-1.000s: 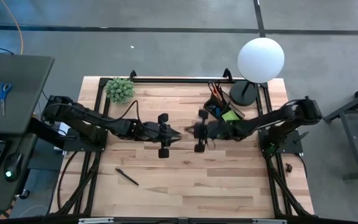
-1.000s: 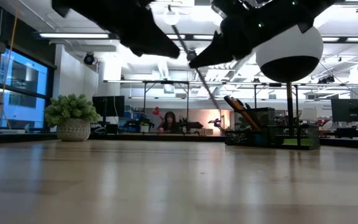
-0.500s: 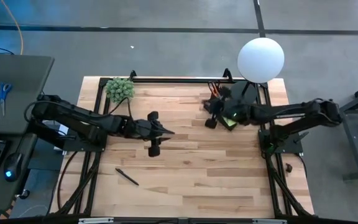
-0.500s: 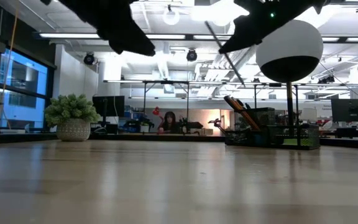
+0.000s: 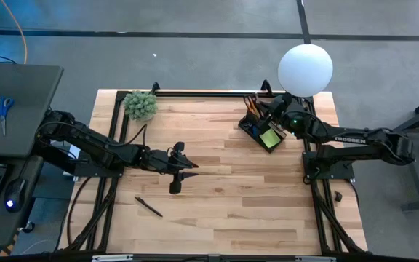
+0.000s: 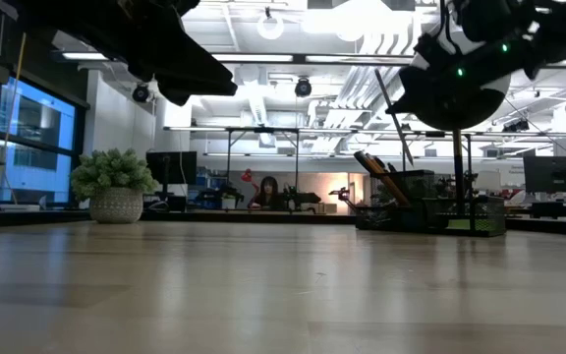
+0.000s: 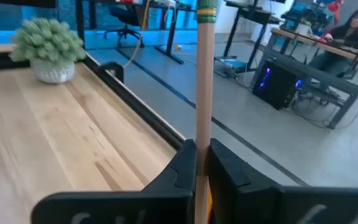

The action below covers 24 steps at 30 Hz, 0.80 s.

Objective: Pick and place office supplies into organizer
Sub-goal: Put the pink pencil into the black desk organizer

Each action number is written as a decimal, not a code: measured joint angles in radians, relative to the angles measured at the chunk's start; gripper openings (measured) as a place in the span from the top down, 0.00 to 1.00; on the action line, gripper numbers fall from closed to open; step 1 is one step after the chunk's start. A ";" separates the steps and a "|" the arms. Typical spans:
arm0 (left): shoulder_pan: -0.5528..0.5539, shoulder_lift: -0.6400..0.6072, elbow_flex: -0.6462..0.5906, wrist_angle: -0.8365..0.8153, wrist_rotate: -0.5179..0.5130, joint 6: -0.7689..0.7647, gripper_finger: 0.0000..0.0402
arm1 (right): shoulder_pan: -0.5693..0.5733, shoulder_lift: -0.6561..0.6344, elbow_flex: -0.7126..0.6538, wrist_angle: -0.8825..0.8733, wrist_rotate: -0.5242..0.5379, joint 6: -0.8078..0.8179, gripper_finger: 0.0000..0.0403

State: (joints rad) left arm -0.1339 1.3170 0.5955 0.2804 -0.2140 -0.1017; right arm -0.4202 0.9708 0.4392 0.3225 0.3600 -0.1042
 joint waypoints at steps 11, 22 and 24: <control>0.000 0.000 -0.059 0.029 0.023 -0.064 0.70 | -0.066 0.002 -0.103 0.108 -0.015 -0.005 0.95; 0.000 0.000 -0.136 0.150 0.023 -0.090 0.70 | -0.085 0.005 -0.103 0.047 -0.046 0.073 0.92; 0.000 0.000 -0.139 0.151 0.023 -0.091 0.70 | -0.085 0.005 -0.103 0.037 -0.046 0.080 0.88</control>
State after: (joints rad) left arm -0.1341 1.3174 0.4568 0.4310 -0.1905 -0.1925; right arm -0.5049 0.9760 0.3365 0.3595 0.3145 -0.0239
